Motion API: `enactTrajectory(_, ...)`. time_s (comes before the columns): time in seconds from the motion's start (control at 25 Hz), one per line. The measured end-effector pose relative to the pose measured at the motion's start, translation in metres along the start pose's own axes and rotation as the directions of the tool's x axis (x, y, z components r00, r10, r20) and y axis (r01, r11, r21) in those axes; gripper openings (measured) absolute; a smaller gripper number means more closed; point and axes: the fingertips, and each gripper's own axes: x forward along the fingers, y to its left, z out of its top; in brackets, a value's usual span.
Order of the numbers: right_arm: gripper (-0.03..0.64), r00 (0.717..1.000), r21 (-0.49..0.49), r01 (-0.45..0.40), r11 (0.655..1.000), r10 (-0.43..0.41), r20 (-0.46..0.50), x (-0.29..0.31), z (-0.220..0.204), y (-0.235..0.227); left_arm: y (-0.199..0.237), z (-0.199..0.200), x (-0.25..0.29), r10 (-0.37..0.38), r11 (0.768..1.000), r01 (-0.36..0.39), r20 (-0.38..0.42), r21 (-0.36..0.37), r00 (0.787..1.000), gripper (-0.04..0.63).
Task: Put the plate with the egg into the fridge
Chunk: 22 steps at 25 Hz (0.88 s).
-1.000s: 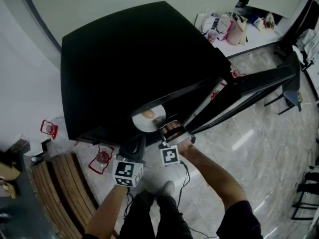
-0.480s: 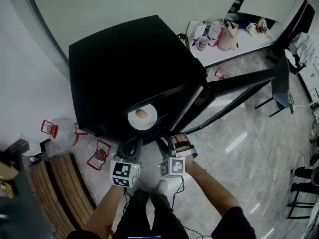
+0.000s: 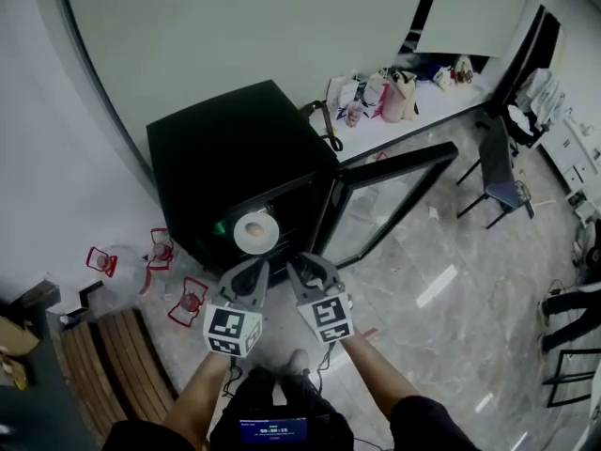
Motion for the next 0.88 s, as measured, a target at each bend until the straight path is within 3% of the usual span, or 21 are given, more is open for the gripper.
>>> enactTrajectory(0.24, 0.038, 0.998, 0.17, 0.021, 0.985, -0.032, 0.06, -0.029, 0.04, 0.013, -0.025, 0.034, -0.021, -0.038, 0.999, 0.037, 0.046, 0.011, 0.998, 0.009)
enactTrajectory(0.44, 0.009, 0.992, 0.184, 0.035, 0.982, -0.057, 0.113, -0.037, 0.068, 0.021, -0.02, 0.051, -0.027, -0.042, 0.999, 0.042, 0.071, 0.006, 0.997, 0.009)
enactTrajectory(0.88, 0.009, 0.981, 0.213, 0.107, 0.971, -0.138, 0.138, -0.02, 0.093, 0.03, 0.012, 0.058, -0.036, -0.072, 0.997, 0.074, 0.091, -0.022, 0.993, 0.009)
